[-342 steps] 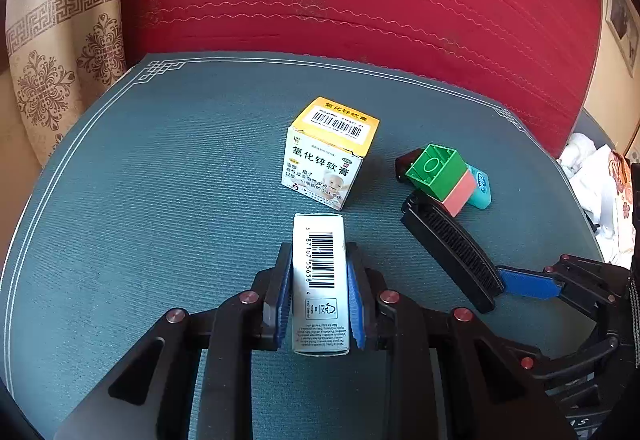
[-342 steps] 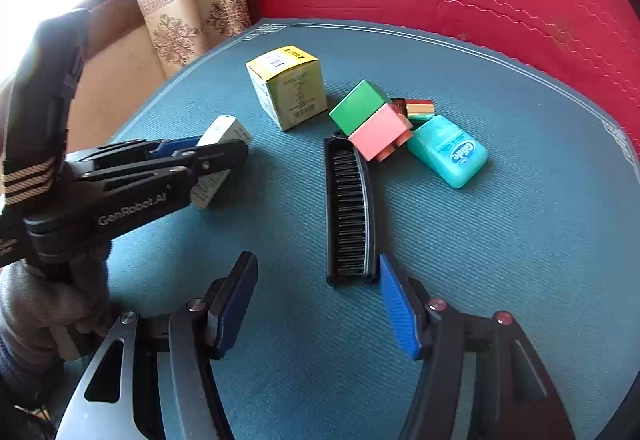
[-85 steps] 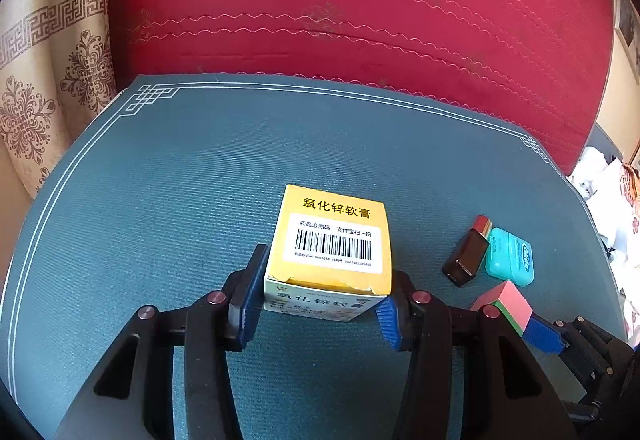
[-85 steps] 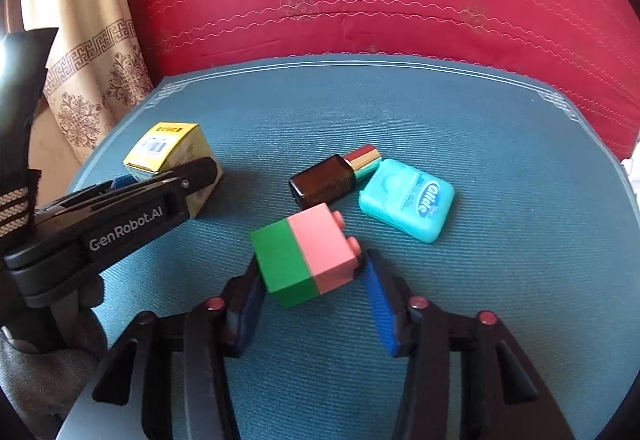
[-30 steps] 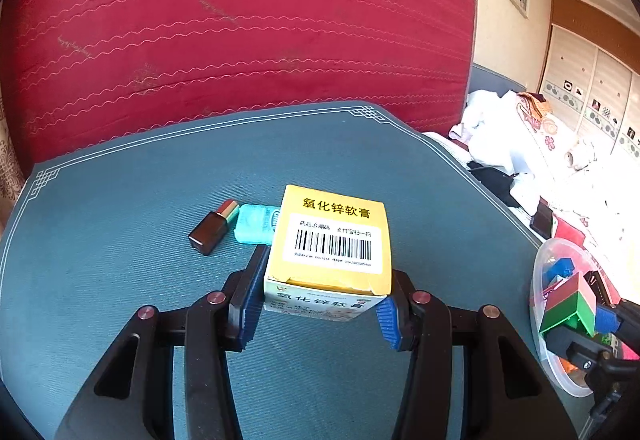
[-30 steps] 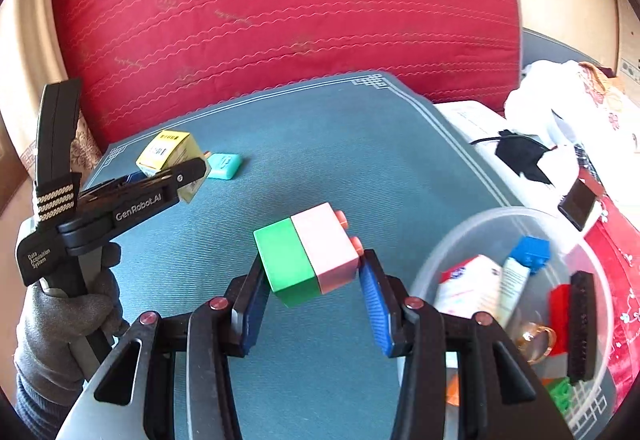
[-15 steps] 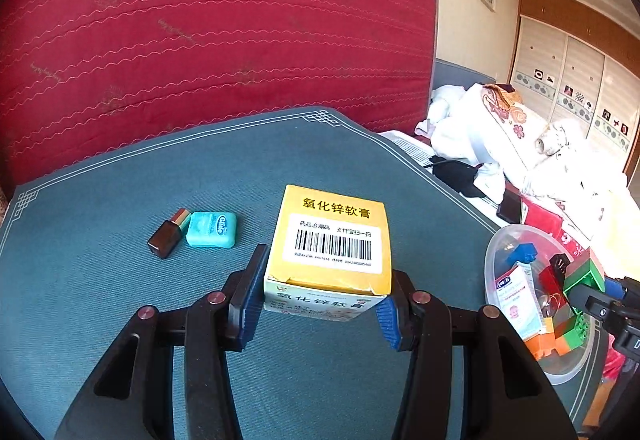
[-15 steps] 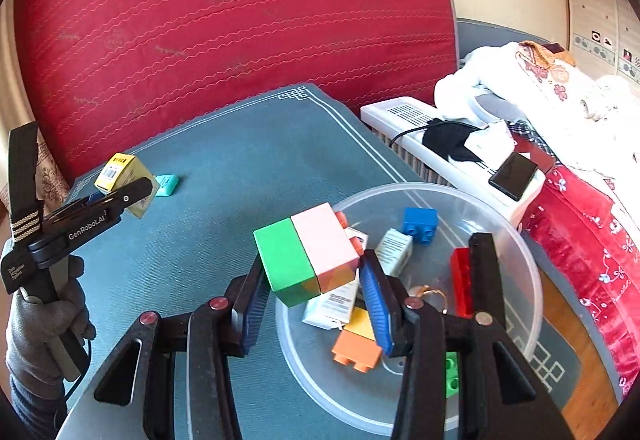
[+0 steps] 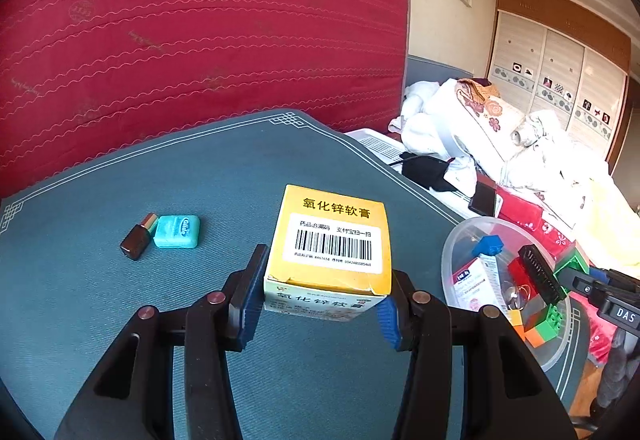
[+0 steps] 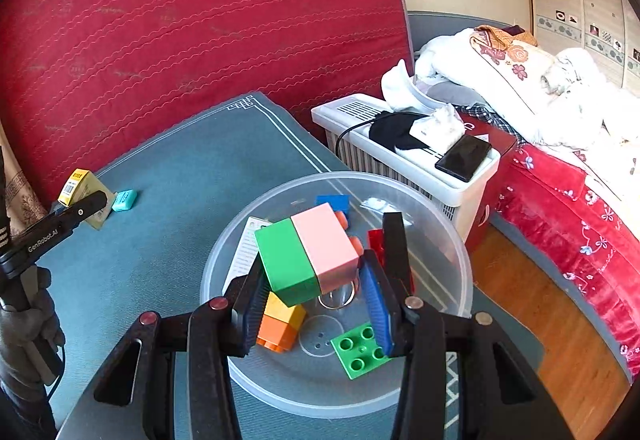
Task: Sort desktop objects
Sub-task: 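Carry the brick and ointment box to the clear bowl and open both tools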
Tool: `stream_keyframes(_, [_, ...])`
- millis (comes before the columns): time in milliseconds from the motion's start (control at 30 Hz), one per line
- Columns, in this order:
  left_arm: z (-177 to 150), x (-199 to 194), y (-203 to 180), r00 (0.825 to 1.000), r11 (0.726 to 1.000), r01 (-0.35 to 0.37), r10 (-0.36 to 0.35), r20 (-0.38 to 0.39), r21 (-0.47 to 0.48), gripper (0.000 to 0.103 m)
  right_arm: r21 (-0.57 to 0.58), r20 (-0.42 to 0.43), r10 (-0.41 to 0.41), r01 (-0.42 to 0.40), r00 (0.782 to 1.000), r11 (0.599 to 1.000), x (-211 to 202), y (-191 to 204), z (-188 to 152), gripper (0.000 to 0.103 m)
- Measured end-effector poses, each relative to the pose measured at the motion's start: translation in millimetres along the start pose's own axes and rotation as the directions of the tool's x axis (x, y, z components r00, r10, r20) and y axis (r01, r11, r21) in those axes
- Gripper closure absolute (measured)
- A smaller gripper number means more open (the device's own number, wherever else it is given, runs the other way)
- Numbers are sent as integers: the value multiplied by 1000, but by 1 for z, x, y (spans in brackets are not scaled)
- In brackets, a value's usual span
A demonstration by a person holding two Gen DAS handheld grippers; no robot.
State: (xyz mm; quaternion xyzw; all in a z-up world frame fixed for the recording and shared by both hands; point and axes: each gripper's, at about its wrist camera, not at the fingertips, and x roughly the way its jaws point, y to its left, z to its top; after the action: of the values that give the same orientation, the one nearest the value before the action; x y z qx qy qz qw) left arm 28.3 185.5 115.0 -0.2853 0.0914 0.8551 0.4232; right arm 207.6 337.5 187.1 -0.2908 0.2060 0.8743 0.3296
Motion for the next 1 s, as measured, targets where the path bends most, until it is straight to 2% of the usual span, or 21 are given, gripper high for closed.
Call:
stream_keyframes(233, [1, -6, -35, 998, 997, 67, -67, -6, 48, 52, 33, -17, -15, 16, 1000, 999, 4, -22, -1, 55])
stream_keyframes(400, [3, -1, -57, 994, 994, 103, -102, -35, 47, 52, 25, -36, 21, -20, 999, 1000, 6, -24, -9, 55])
stream_keyframes(833, [17, 16, -109, 989, 987, 143, -140, -41, 78, 52, -50, -79, 129, -134, 988, 990, 14, -13, -14, 54])
stream_keyframes(1000, [19, 22, -113, 990, 987, 138, -135, -47, 76, 52, -108, -83, 132, -141, 988, 984, 16, -8, -15, 55])
